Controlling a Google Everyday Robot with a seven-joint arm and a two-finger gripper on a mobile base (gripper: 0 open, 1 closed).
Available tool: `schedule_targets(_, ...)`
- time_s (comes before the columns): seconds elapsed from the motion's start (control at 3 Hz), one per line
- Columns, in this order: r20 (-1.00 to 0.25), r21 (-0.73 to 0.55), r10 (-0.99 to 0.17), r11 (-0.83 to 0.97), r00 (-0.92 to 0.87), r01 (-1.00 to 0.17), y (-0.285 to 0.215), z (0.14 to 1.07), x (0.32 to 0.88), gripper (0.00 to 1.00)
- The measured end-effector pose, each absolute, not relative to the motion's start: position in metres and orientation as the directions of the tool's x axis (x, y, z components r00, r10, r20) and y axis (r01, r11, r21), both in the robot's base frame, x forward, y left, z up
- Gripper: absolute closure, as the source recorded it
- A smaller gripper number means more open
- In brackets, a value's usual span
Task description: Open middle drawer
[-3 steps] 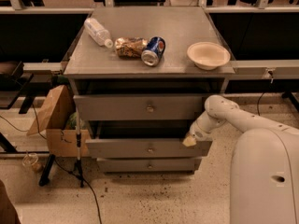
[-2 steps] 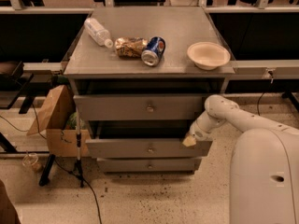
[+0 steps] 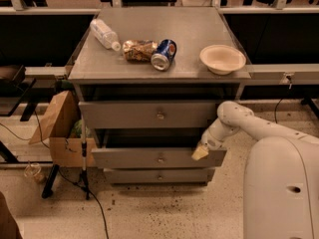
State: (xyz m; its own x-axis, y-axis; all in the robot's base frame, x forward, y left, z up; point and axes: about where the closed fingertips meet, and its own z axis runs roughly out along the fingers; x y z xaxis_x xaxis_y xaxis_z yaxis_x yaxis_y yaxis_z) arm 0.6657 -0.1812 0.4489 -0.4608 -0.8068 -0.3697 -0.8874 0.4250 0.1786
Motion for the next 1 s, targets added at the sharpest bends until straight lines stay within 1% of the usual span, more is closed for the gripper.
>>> schedule_targets(0.33,-0.370,0.179,-0.807,0.425,-0.461,-0.887,-0.181,0.449,0.666,0.01)
schedule_targets(0.67,-0.346,0.186,-0.821,0.414,-0.454,-0.891,-0.183,0.448,0.642,0.00)
schedule_targets(1.0,-0.312,0.144,-0.846,0.408,-0.433,-0.901,-0.195,0.470,0.600,0.00)
